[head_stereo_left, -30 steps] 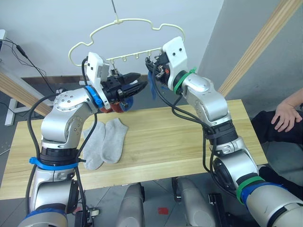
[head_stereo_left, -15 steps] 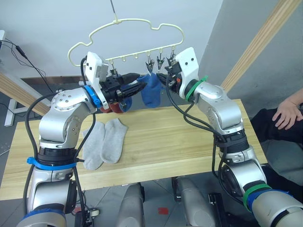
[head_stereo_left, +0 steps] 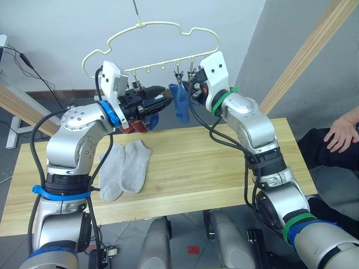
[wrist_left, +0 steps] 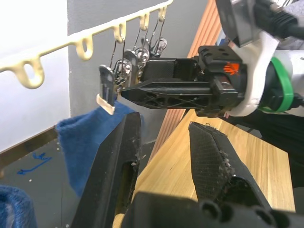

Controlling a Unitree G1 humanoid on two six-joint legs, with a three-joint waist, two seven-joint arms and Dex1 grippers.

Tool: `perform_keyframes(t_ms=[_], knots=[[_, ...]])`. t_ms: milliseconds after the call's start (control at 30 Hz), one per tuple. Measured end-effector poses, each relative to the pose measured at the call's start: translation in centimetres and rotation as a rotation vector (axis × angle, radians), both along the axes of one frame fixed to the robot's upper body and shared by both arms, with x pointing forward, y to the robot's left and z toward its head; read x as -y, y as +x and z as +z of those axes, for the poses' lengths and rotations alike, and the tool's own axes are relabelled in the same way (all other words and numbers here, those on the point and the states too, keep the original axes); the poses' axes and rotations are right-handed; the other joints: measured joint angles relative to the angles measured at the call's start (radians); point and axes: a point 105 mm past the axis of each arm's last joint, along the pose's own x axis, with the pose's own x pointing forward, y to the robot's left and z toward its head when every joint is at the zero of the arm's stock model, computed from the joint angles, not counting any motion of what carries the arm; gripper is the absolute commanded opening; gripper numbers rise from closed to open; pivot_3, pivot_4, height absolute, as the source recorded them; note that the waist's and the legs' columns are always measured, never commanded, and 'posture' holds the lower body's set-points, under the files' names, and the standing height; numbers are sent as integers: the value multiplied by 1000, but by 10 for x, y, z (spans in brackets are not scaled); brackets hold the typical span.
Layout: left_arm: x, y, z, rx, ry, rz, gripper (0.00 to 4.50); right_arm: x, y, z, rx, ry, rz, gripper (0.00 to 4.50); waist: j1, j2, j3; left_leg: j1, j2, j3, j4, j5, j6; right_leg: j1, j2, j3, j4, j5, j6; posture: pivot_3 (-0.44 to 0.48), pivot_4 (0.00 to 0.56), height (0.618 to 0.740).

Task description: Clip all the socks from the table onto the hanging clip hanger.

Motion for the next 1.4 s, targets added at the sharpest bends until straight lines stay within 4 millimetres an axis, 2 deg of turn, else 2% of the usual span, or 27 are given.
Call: perform_keyframes(t_ms=[500, 1100, 1333, 1400], knots=[[1, 0, 2, 2, -2, -3, 1888, -2, 3, 2, 20, -8, -9, 1498, 0, 0, 0, 0, 0, 0, 0, 0, 0, 0, 0, 0, 0, 0, 0, -63, 353, 740], [3, 0, 6, 5, -9, -13, 1888, -19, -1, 24, 70, 30, 41, 1498, 0, 0, 0, 0, 0, 0, 0, 0, 0, 0, 0, 0, 0, 0, 0, -57, 351, 740], [4, 0, 5, 4, -15, -17, 1888, -20, 0, 22, 53, 41, 46, 1498, 0, 0, 0, 0, 0, 0, 0, 0, 0, 0, 0, 0, 0, 0, 0, -58, 350, 740], [4, 0, 5, 4, -15, -17, 1888, -20, 1, 21, 50, 42, 44, 890, 0, 0, 0, 0, 0, 0, 0, 0, 0, 0, 0, 0, 0, 0, 0, -58, 350, 740]])
